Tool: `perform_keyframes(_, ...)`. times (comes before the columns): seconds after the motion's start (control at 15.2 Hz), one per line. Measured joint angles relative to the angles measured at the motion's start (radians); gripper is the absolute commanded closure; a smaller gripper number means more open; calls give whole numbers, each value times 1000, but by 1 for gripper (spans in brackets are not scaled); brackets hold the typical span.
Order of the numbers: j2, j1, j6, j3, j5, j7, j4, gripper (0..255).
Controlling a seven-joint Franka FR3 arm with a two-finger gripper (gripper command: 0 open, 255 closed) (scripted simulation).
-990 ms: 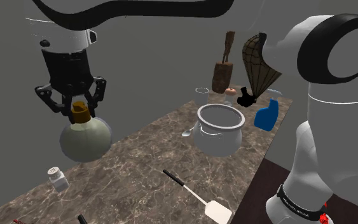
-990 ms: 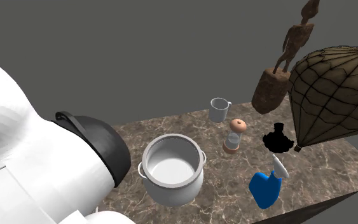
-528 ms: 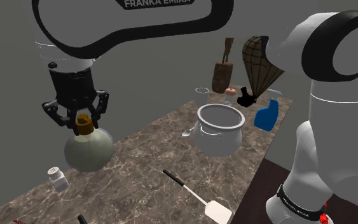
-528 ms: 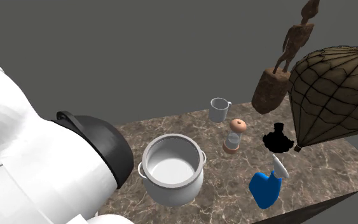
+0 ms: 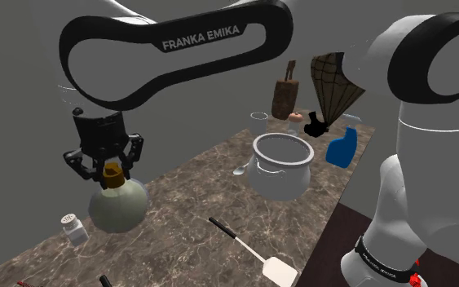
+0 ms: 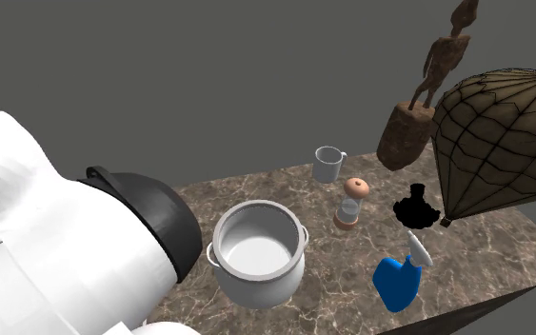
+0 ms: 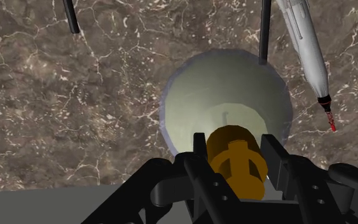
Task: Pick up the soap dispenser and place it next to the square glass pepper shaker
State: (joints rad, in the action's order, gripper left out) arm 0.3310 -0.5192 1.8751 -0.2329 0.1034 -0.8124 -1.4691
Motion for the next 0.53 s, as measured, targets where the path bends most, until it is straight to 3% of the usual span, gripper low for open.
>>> perform_keyframes(0.53,11,5,106,3,5,-3,-96,255)
